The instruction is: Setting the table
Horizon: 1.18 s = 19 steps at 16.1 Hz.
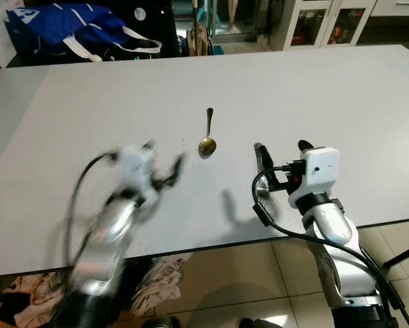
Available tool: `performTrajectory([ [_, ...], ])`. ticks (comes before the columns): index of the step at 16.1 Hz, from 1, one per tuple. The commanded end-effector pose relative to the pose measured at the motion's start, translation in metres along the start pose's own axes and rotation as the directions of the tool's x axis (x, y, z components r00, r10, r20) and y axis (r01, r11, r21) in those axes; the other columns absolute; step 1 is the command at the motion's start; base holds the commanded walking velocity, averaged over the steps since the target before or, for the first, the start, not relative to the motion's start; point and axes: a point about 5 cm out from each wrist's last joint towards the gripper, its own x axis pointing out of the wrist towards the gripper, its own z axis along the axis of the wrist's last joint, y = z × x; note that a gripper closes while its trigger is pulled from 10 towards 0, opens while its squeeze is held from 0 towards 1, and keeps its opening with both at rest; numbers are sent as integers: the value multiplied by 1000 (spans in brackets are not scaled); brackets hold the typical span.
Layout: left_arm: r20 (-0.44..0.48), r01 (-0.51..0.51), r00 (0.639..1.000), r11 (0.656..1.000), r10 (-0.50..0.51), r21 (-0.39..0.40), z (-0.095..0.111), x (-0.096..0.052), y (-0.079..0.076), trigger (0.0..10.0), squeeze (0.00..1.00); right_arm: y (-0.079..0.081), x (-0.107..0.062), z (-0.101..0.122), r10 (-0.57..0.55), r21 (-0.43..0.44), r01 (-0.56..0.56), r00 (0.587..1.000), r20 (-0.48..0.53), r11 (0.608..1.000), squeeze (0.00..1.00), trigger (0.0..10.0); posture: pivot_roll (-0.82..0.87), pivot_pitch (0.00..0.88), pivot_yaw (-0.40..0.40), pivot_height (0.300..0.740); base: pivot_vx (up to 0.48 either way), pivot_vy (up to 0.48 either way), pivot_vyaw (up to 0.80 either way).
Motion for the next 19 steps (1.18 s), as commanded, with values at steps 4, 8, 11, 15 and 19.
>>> performTrajectory([
  [4,-12,43,999,998,-42,36,-3,-17,-17,10000,0,-3,-8,-10,-34,1,34,999,-15,999,0,10000,-8,17,34,740,0,0,0],
  [8,25,24,999,1000,-24,11,9,-3,-21,10000,0,0,-8,-11,-23,12,23,1000,-14,1000,0,10000,-9,22,32,740,0,0,-358],
  [11,44,-6,999,1000,5,25,17,-1,-23,10000,0,1,-7,-11,-10,-12,10,1000,-11,1000,0,10000,0,33,23,740,0,-160,244],
  [15,54,-8,999,1000,6,28,21,-1,-25,10000,0,3,-5,-11,-3,-17,3,1000,-23,1000,0,10000,3,42,17,740,0,-465,713],
  [19,51,-13,999,1000,12,17,24,5,-26,10000,0,4,-6,-13,-1,-12,1,1000,-27,1000,0,10000,-3,36,23,740,202,-405,0],
])
